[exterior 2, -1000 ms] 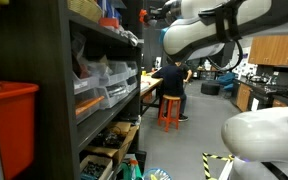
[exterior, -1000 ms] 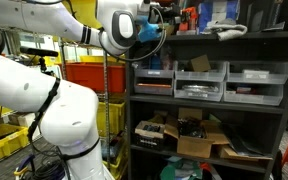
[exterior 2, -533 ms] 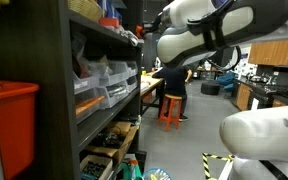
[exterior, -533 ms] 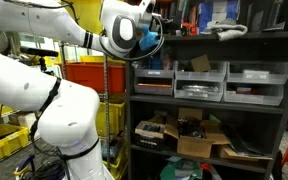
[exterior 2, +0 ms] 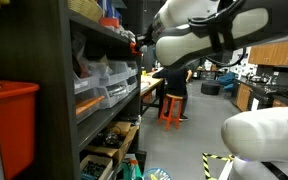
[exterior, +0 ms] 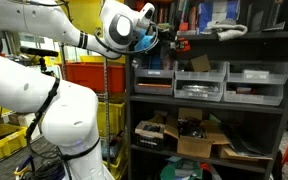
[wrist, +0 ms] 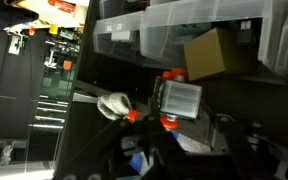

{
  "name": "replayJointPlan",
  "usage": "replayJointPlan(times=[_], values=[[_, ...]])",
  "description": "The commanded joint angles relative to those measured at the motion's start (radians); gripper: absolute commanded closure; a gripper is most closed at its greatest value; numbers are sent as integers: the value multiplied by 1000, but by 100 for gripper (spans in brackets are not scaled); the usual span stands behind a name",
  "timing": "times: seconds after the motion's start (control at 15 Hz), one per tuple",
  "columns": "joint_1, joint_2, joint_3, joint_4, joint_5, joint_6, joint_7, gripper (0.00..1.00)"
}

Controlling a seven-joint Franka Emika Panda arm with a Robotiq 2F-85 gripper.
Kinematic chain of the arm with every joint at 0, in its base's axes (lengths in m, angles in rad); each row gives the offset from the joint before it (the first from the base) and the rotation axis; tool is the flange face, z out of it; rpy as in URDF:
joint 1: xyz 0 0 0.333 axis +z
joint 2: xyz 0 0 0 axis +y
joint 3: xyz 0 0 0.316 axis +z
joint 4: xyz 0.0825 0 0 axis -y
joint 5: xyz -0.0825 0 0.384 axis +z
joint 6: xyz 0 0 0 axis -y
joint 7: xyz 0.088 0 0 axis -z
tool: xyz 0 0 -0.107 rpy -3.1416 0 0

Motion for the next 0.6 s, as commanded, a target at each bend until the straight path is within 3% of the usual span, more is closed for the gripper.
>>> replayJointPlan(times=[0.0, 0.53], values=[[29, 15, -30, 49, -82, -16, 5, 86], [-76, 122, 7, 179, -174, -23, 16, 86]])
